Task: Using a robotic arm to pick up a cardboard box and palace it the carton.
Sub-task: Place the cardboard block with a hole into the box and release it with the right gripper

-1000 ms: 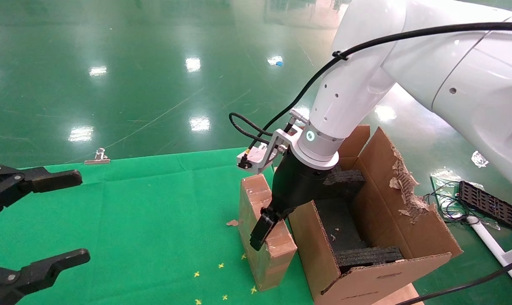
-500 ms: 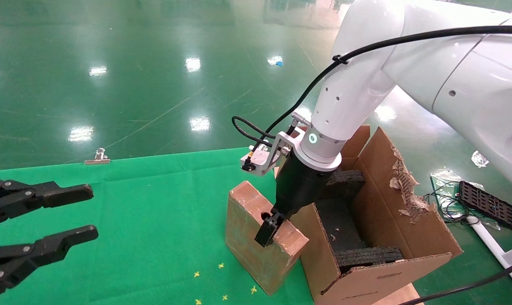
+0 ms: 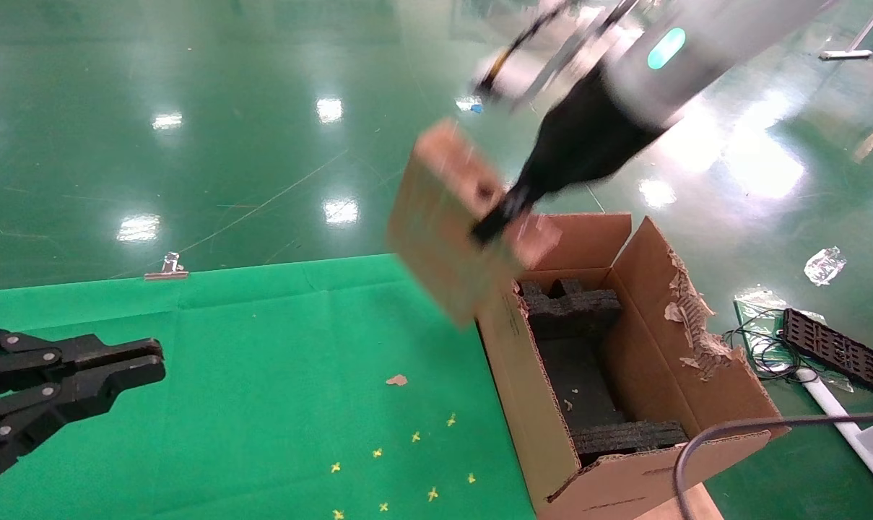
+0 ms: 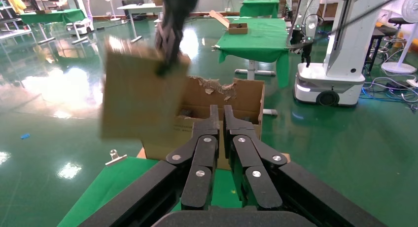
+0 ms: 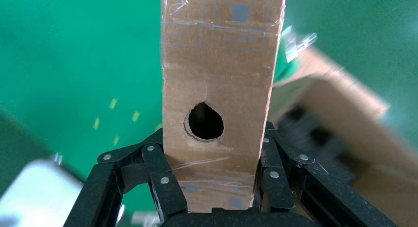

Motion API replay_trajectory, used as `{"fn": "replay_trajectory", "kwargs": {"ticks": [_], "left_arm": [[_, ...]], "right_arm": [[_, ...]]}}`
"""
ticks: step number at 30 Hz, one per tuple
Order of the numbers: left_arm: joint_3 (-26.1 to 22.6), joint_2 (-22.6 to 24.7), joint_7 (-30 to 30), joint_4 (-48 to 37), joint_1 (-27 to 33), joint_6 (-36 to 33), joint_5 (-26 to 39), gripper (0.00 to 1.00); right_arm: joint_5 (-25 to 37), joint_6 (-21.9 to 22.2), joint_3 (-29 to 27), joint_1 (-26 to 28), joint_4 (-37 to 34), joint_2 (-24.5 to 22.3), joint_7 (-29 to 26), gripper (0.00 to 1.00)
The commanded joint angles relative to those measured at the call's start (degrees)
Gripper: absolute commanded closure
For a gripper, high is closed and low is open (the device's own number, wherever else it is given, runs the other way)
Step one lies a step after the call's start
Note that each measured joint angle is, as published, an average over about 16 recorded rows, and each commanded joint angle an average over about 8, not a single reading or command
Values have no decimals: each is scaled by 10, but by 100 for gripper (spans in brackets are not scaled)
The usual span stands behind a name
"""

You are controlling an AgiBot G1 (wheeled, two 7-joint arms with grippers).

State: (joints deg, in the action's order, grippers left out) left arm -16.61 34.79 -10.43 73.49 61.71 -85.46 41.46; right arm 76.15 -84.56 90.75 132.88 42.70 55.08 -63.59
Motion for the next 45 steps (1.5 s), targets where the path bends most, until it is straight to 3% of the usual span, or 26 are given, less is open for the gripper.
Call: {"fn": "replay_trajectory", "kwargs": {"ticks": [1, 11, 12, 18, 20, 30, 45], "left_arm": [[0, 0, 0, 0, 0, 0, 0, 100], [0, 0, 0, 0, 0, 0, 0, 98], [0, 0, 0, 0, 0, 0, 0, 91], [-1, 0, 0, 0, 0, 0, 0, 16], [-1, 0, 0, 0, 0, 0, -1, 0], [-1, 0, 1, 0, 0, 0, -1, 0], [-2, -1, 1, 0, 0, 1, -1, 0]], "right_arm": [[0, 5, -10, 26, -4, -19, 9, 100], [40, 1, -3, 74, -95, -91, 20, 100], [43, -4, 0, 74, -102, -98, 19, 100], [53, -30, 15, 58, -130, -133, 14, 100], [56, -35, 21, 48, -135, -143, 13, 100], [71, -24, 47, -20, -164, -169, 10, 100], [58, 17, 54, -128, -260, -134, 26, 100]]}}
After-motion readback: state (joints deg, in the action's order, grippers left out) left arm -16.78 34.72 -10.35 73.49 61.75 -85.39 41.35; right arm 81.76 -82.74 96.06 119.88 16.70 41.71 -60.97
